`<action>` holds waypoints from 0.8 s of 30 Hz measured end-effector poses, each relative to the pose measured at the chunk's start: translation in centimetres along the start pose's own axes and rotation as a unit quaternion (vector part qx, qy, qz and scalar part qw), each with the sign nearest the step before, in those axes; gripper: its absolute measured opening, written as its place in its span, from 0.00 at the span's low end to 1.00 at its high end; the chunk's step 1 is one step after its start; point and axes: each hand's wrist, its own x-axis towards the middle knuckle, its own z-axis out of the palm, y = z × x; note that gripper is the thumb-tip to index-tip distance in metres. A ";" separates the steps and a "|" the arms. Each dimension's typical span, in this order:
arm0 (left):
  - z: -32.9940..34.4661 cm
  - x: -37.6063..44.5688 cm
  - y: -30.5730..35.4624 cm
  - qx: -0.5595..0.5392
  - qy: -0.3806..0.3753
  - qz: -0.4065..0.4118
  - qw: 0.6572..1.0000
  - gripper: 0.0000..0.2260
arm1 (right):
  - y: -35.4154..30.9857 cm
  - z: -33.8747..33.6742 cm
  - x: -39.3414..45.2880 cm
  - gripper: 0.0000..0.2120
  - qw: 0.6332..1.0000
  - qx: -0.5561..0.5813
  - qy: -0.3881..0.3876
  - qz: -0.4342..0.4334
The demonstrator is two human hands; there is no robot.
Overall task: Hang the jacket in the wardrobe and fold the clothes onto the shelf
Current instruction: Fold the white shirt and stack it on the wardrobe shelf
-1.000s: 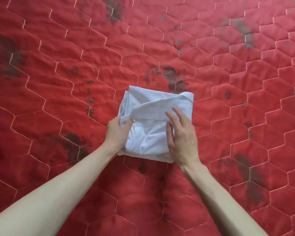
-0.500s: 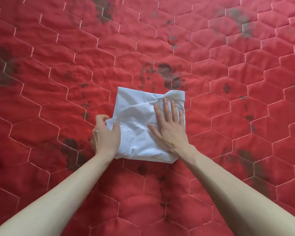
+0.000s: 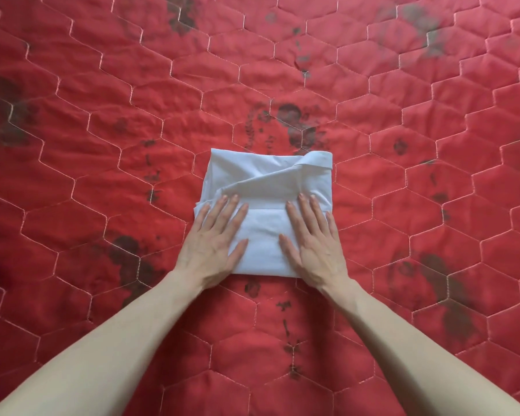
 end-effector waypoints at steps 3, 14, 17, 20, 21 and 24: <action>-0.5 -0.8 0.3 0.055 0.039 0.036 0.997 0.30 | 0.7 -1.2 -1.1 0.33 0.998 0.015 0.025 -0.046; -0.5 -3.7 3.6 0.206 -0.026 0.077 0.975 0.24 | 1.4 -2.8 -4.9 0.34 0.984 -0.122 -0.018 -0.126; -1.2 -2.9 4.5 0.170 -0.023 0.043 0.984 0.23 | 0.7 -3.0 -4.9 0.24 0.982 -0.137 0.013 -0.127; -2.5 -2.9 4.5 0.093 -0.003 0.043 0.995 0.22 | 1.5 -4.1 -4.8 0.22 0.982 -0.096 0.018 -0.159; -3.1 -3.5 4.7 0.065 0.008 0.049 0.997 0.20 | 1.9 -4.7 -5.2 0.21 0.983 -0.078 0.009 -0.169; -4.4 -5.8 5.4 0.024 0.046 0.064 0.997 0.18 | 2.2 -6.1 -8.0 0.30 0.981 -0.060 -0.039 -0.178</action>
